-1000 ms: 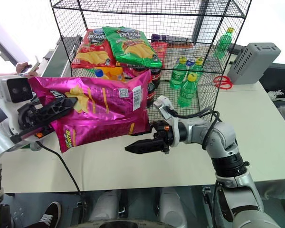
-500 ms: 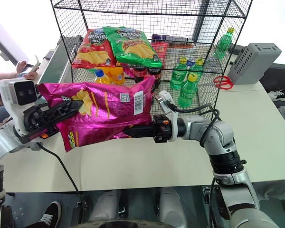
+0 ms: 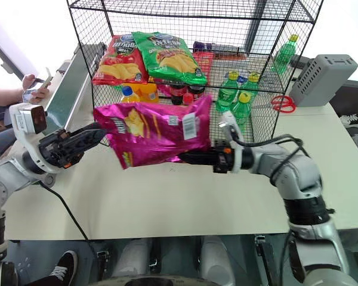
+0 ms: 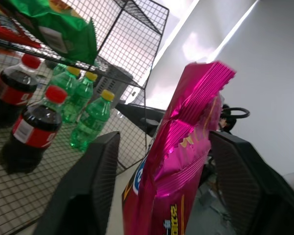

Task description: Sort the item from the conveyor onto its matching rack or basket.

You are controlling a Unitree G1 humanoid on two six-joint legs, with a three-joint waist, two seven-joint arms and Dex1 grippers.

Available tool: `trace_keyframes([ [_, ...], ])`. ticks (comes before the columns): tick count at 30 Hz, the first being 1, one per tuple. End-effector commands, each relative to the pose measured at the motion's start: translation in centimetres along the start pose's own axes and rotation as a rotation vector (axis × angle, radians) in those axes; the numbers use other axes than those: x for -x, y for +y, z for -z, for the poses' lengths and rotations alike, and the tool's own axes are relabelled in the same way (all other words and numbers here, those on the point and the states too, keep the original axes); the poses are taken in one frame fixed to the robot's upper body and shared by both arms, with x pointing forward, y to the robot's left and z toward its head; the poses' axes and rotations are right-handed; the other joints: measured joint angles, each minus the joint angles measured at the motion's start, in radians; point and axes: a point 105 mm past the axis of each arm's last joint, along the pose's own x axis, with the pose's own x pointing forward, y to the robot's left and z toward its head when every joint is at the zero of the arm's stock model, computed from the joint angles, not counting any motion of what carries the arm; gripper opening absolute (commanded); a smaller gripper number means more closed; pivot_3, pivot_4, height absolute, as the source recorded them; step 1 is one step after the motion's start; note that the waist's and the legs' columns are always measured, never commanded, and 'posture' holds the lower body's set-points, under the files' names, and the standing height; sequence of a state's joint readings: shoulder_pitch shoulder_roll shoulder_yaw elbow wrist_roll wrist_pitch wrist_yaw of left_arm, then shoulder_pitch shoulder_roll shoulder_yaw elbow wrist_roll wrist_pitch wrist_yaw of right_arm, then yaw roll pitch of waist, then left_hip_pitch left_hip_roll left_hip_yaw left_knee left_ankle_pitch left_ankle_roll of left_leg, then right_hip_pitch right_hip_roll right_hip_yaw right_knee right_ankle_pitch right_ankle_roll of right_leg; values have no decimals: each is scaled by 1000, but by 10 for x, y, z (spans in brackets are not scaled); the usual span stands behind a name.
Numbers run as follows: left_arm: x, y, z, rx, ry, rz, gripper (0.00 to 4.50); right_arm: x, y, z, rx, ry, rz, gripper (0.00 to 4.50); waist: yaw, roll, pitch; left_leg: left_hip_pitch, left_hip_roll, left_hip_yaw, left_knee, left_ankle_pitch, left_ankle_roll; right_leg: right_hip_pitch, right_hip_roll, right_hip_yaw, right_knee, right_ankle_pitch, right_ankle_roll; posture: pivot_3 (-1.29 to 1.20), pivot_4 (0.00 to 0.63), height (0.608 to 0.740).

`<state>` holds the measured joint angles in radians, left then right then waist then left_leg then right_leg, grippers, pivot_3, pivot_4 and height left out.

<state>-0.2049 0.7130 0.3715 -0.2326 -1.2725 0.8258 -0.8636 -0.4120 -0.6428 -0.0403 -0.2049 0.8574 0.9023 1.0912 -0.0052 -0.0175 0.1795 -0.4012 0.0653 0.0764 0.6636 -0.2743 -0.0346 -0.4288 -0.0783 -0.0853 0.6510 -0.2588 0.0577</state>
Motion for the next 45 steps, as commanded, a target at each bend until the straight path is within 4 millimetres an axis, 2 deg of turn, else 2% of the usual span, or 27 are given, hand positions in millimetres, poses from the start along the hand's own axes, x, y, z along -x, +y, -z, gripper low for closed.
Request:
trace_keyframes([
  [1,-1,3,-9,-162,-16,-29,4500,18,13,-14,97,-12,44,224,0,0,0,0,0,0,0,0,0,0,0,0,0,0,0,0,150,740],
  [3,-6,3,-8,-233,-12,-22,4500,32,15,-24,221,-22,133,224,0,0,0,0,0,0,0,0,0,0,0,0,0,0,0,0,150,740],
  [6,-15,10,-9,-307,-28,-40,4500,48,20,-52,411,-116,242,224,1,-1,1,0,0,0,0,0,0,0,0,0,-1,0,0,0,150,740],
  [8,-19,15,-5,-331,-15,-43,4500,58,24,-64,470,-153,285,224,6,-1,1,-1,0,0,0,0,0,0,0,0,-2,0,0,0,150,740],
  [11,-27,18,-3,-355,-17,-36,4500,73,20,-81,585,-197,401,224,11,-1,1,-1,0,0,0,0,0,0,1,0,-2,0,0,0,150,740],
  [13,-33,18,-3,-371,-33,-19,4500,93,12,-110,766,-278,573,224,12,-1,1,-1,0,0,0,0,0,0,1,0,-2,0,1,0,150,740],
  [15,-37,20,-2,-394,-32,-5,4500,104,6,-121,955,-231,699,224,16,0,1,-1,0,1,1,0,0,0,0,0,-2,1,2,0,150,740],
  [21,-44,22,1,-397,-28,16,4500,110,-11,-123,1110,-186,824,224,17,0,1,-1,0,1,1,0,0,0,1,0,-2,1,2,0,150,740],
  [26,-44,24,4,-411,4,15,4500,120,-39,-129,1468,78,1054,224,13,0,1,-1,0,1,1,0,0,0,0,0,-2,1,3,0,150,740],
  [27,-44,25,5,-410,6,11,4500,119,-42,-130,1498,85,1069,224,12,0,1,-1,0,1,1,0,0,0,0,0,-2,1,3,0,150,740],
  [29,-43,24,7,-429,18,10,4500,118,-55,-126,1586,213,1114,224,10,0,1,-1,0,1,1,1,0,-1,0,1,-1,1,3,0,150,740],
  [33,-44,22,7,-435,11,14,4500,110,-69,-122,1630,249,1159,224,9,0,1,-1,0,1,1,2,-2,-1,0,1,-1,1,3,0,150,740],
  [36,-45,22,10,-430,11,3,4500,109,-81,-129,1642,278,1264,224,7,0,1,-1,0,2,1,3,-5,-1,0,1,-1,1,3,0,150,740],
  [38,-45,22,11,-431,5,-4,4500,111,-89,-135,1592,251,1345,224,2,0,1,-1,0,2,1,3,-5,-1,0,1,-1,1,3,0,150,740],
  [41,-45,21,13,-425,7,-3,4500,109,-93,-139,1601,265,1384,224,-3,0,1,-1,0,1,1,4,-6,-1,0,1,-1,1,3,0,150,740],
  [45,-43,23,12,-436,-5,-21,4500,113,-98,-141,1528,241,1428,224,-5,0,1,-2,0,1,1,3,-5,-1,0,1,-2,1,3,0,150,740],
])
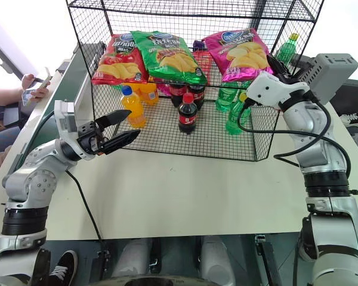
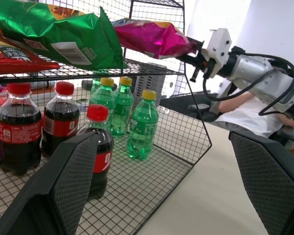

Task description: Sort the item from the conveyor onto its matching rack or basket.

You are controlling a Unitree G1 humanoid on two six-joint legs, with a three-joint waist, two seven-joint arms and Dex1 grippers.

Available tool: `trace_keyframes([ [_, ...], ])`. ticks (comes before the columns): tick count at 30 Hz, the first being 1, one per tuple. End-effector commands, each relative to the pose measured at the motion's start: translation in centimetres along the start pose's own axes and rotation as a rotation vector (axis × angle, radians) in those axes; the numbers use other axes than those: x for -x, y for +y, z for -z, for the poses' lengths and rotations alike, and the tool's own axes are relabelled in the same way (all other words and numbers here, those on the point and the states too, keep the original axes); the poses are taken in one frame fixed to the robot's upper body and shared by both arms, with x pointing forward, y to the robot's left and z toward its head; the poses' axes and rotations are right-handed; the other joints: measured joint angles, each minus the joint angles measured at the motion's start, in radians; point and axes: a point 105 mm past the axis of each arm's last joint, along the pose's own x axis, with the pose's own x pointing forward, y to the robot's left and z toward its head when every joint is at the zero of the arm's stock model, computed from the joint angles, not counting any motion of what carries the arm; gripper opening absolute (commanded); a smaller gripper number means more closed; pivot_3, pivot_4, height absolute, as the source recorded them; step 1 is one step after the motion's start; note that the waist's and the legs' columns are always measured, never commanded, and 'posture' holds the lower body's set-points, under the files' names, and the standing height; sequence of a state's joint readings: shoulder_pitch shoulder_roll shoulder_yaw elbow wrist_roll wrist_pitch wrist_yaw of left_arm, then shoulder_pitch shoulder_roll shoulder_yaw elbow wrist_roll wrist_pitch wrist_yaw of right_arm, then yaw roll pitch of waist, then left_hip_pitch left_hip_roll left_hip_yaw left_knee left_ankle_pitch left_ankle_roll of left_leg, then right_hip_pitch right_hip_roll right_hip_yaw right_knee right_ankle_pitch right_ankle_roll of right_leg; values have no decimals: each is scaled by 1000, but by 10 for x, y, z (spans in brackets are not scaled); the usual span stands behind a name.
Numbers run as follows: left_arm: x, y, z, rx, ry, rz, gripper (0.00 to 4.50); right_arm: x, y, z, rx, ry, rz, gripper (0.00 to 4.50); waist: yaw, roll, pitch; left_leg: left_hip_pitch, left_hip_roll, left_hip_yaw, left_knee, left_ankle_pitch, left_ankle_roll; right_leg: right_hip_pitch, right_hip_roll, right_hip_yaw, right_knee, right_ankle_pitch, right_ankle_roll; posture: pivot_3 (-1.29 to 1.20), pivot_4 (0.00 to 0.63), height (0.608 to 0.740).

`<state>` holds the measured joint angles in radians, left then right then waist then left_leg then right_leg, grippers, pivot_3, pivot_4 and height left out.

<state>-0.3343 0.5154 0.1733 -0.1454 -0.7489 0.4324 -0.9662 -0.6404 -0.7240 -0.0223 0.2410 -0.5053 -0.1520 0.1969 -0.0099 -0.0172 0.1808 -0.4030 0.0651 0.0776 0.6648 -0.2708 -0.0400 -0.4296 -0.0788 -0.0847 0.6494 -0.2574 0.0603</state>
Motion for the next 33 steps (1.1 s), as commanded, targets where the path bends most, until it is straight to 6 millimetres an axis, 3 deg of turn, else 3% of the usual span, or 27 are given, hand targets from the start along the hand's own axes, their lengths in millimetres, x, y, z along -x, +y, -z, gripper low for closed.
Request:
trace_keyframes([
  [1,1,-3,-11,-59,-27,1,4500,-6,-18,0,-35,21,72,224,-2,0,0,0,0,0,0,0,0,0,0,0,0,0,0,0,150,740],
  [3,2,-4,-9,-61,-23,2,4500,-8,-15,1,-99,32,60,224,-2,0,0,0,0,0,0,-1,3,0,0,0,0,0,0,0,150,740],
  [12,7,2,-7,-68,-22,-24,4500,-11,-23,-4,-194,20,63,4438,-5,0,0,1,0,0,0,-2,4,0,0,0,1,0,0,0,150,740],
  [15,8,2,-5,-72,-19,-29,4500,-9,-26,-17,-270,-60,-24,4438,-5,0,0,1,0,0,0,-2,4,0,0,0,1,0,0,0,150,740],
  [23,8,1,0,-60,-20,-26,4500,0,-35,-15,-372,-91,-188,4438,-1,0,0,0,0,0,0,-2,4,0,0,0,0,1,1,0,150,740],
  [25,8,1,1,-63,-18,-26,4500,4,-27,-18,-414,-115,-261,4438,-1,0,0,0,0,0,0,-2,4,0,0,0,1,1,1,0,150,740],
  [32,8,2,3,-80,-6,-27,4500,9,-27,-36,-393,-242,-273,4438,-2,0,0,1,0,0,0,-2,4,0,0,0,1,1,1,0,150,740],
  [33,8,2,3,-82,-3,-28,4500,9,-26,-37,-392,-253,-272,4220,-1,0,0,1,0,0,0,-2,4,0,0,0,1,1,1,0,150,740],
])
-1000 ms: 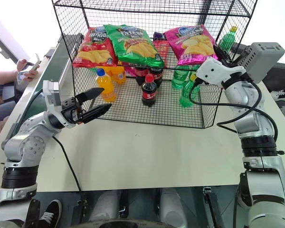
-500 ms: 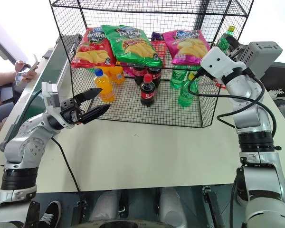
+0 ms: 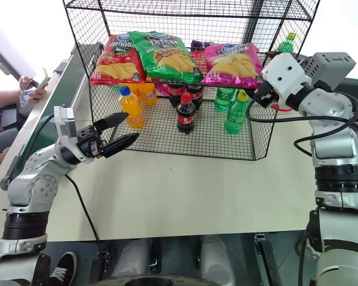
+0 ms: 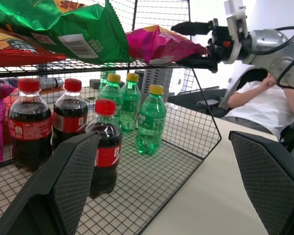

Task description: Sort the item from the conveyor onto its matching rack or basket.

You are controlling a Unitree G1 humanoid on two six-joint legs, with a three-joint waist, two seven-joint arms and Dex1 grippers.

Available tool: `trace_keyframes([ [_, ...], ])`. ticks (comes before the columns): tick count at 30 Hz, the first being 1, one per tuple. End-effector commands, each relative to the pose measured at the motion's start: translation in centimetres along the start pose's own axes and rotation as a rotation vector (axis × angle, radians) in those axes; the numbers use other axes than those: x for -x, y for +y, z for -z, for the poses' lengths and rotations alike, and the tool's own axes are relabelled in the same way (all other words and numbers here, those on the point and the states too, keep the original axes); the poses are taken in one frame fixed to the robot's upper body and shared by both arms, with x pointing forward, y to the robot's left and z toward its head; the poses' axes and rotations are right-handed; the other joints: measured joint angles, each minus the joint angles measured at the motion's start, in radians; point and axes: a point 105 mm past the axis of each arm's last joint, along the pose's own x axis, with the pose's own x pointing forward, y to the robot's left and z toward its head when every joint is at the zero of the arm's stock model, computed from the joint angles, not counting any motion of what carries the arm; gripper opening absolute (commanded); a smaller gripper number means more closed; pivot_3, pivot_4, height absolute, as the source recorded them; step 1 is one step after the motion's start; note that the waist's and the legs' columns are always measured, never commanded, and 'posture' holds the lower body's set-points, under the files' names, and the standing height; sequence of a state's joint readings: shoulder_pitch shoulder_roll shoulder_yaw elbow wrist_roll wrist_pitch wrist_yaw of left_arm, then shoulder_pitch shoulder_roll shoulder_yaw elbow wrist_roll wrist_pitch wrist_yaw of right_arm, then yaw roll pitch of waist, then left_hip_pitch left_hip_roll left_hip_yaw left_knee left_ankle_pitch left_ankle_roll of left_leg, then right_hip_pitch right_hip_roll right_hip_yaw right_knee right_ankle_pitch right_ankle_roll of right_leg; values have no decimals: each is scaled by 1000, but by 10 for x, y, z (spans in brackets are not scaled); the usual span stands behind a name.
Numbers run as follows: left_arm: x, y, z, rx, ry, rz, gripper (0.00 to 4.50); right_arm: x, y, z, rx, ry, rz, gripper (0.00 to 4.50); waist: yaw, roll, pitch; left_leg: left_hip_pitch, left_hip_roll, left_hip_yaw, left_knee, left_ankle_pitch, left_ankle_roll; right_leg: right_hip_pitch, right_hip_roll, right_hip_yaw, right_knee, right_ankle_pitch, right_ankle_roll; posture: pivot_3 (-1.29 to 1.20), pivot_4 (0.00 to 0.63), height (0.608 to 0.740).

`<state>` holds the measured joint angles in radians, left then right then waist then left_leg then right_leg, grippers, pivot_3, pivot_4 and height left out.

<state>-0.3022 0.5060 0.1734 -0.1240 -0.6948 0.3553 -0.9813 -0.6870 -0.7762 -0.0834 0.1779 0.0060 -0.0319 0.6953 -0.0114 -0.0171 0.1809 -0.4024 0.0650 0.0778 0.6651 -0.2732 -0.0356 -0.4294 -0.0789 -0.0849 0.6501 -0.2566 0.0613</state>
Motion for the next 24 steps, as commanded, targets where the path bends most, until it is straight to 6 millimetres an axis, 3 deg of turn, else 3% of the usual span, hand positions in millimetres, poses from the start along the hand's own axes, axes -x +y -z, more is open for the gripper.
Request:
trace_keyframes([
  [1,2,-1,-4,-39,-9,4,4500,3,-9,-19,74,-81,35,3926,0,0,0,0,0,0,0,0,0,0,0,0,0,0,0,0,150,740],
  [2,2,-2,-4,-42,-6,4,4500,3,-9,-18,83,-78,34,3613,0,0,0,0,0,0,0,0,0,0,0,0,0,0,0,0,150,740],
  [9,0,-3,-6,-44,-15,4,4500,-3,2,-21,118,-120,7,30,-1,0,0,0,0,0,0,0,0,0,0,0,0,0,0,0,150,740],
  [14,0,-3,-6,-46,-17,-1,4500,-8,-13,-19,178,-89,90,30,0,0,0,0,0,0,0,0,0,0,0,0,0,0,0,0,150,740],
  [19,0,-4,-7,-51,-17,1,4500,-13,-7,-15,314,-70,58,30,0,0,0,0,0,0,0,0,0,0,0,0,0,0,0,0,150,740],
  [24,0,-5,-7,-53,-15,-1,4500,-10,-7,-5,331,-44,29,30,0,0,0,0,0,0,0,0,0,0,0,0,0,0,0,0,150,740],
])
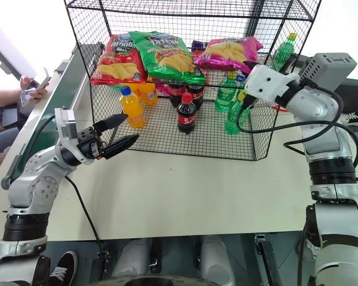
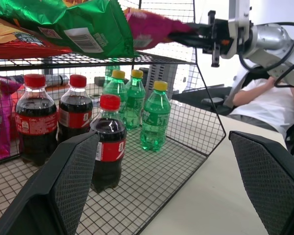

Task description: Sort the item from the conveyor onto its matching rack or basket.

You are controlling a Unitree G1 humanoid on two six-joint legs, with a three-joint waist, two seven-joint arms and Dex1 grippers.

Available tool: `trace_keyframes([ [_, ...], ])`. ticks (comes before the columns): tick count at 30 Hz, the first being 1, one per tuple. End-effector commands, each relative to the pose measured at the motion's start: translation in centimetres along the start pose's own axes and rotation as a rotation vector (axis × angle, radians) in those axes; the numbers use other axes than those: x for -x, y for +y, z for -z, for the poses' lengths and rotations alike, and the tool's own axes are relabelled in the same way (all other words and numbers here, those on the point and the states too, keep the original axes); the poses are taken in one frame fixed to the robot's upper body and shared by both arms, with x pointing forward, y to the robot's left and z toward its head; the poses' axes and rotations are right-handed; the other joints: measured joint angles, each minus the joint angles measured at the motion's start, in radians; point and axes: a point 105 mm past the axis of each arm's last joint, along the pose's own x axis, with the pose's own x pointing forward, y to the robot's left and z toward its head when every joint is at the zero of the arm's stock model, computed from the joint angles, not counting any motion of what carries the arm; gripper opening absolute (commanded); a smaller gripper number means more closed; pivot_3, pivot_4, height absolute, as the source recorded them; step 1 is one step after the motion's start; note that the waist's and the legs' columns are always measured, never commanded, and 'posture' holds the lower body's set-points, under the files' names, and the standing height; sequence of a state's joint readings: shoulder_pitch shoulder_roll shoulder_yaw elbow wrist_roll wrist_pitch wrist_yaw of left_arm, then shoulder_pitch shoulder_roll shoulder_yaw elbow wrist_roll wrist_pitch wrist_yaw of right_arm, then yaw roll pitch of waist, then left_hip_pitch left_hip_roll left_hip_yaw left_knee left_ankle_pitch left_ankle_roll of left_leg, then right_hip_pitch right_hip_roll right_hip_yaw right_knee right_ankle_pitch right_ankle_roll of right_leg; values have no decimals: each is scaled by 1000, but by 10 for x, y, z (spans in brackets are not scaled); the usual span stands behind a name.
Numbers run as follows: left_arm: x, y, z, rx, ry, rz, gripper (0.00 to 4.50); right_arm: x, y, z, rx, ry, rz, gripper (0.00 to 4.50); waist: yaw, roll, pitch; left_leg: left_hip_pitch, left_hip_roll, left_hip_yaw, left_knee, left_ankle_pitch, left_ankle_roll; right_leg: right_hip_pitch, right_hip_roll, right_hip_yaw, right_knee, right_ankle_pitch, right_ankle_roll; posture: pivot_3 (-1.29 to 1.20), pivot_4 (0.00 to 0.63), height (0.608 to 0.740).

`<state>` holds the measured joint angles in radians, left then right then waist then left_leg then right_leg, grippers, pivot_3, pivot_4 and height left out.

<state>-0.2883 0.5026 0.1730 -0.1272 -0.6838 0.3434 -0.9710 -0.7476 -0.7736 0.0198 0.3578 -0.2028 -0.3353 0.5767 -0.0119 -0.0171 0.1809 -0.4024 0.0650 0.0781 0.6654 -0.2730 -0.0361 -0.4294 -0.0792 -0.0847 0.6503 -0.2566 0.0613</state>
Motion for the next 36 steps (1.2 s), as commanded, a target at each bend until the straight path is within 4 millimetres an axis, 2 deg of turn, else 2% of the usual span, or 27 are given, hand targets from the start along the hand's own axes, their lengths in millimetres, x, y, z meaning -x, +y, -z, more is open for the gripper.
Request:
trace_keyframes([
  [1,-2,-6,-10,-46,-21,15,4500,8,-21,-3,45,-14,32,454,0,0,0,0,0,0,0,0,0,0,0,0,0,0,0,0,150,740],
  [5,0,-6,-8,-44,-12,8,4500,15,-30,-3,-41,-23,60,2285,1,0,0,0,0,0,0,0,0,0,0,0,0,0,0,0,150,740],
  [7,0,-7,-8,-38,-15,7,4500,22,-29,-4,-77,-28,7,3195,1,0,0,0,0,0,0,0,0,0,0,0,0,0,0,0,150,740],
  [10,0,-9,-6,-34,-9,12,4500,32,-28,-4,-152,-40,-28,3195,2,0,0,0,0,0,0,0,0,0,0,0,0,0,0,0,150,740],
  [14,-1,-9,-4,-35,-5,15,4500,48,-17,-16,-319,-122,-153,3195,2,0,0,0,0,0,0,0,0,1,0,0,0,0,0,0,150,740],
  [19,0,-7,-4,-39,0,6,4500,59,-9,-23,-385,-156,-225,3195,1,0,0,1,0,0,1,0,0,1,0,0,0,1,0,0,150,740],
  [21,3,-5,-5,-56,8,-11,4500,63,-7,-33,-496,-209,-258,3195,2,0,0,1,0,0,0,0,0,1,0,0,1,1,0,0,150,740],
  [23,8,-1,-6,-69,23,-41,4500,65,-7,-52,-643,-283,-286,3195,1,0,0,1,0,0,0,0,0,1,0,0,1,1,0,0,150,740],
  [25,16,10,-7,-140,70,-133,4500,64,2,-80,-846,-375,-350,3195,-1,0,0,2,0,0,0,0,0,1,0,0,1,1,0,0,150,740],
  [27,24,21,-10,-182,98,-219,4500,67,22,-93,-964,-384,-424,3195,2,0,0,2,1,-1,0,0,0,1,1,0,2,1,0,0,150,740],
  [28,30,25,-10,-206,122,-257,4500,71,41,-90,-968,-337,-477,3195,3,-1,-1,2,1,-2,0,0,0,2,1,0,2,1,0,0,150,740],
  [32,52,28,-7,-231,206,-314,4500,88,89,-70,-1041,-208,-568,3195,21,-2,-1,2,0,-1,0,-1,2,3,-1,0,-1,1,0,0,150,740],
  [34,68,25,-3,-216,259,-323,4500,97,102,-71,-1125,-217,-608,3792,23,-3,-2,2,-1,0,1,-2,3,3,-2,0,-1,1,0,0,150,740],
  [35,71,24,-3,-212,269,-322,4500,98,102,-73,-1151,-232,-609,4027,24,-2,-1,2,-1,0,1,-2,3,3,-2,0,-2,1,1,0,150,740],
  [36,75,24,-4,-213,272,-333,4500,96,100,-70,-1149,-224,-575,4464,24,-2,-1,2,0,0,1,-2,3,2,-1,0,-1,1,0,0,150,740],
])
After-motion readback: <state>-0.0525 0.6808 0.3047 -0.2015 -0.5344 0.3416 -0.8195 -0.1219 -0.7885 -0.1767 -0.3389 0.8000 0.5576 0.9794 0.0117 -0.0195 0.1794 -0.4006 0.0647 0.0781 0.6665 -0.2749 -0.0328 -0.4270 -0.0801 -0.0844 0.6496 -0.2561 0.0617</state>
